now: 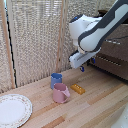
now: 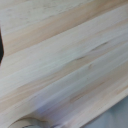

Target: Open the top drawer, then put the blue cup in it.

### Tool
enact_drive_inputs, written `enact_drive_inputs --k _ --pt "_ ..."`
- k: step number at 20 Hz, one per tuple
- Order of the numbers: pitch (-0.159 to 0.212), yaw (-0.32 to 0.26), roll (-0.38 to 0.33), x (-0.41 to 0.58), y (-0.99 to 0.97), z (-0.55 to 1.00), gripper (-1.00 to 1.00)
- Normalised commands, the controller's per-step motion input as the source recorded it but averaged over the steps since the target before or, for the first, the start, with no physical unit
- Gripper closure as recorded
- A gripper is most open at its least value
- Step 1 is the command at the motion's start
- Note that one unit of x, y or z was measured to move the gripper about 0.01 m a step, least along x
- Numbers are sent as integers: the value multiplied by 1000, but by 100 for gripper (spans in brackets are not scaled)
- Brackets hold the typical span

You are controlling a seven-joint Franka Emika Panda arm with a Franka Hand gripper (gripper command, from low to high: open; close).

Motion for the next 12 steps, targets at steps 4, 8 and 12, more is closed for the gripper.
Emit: enact_drive_inputs --k 4,8,12 --pt "0 -91 164 602 436 386 -100" --pt "0 -84 157 611 450 410 -100" --pt "0 -73 155 611 478 421 -100"
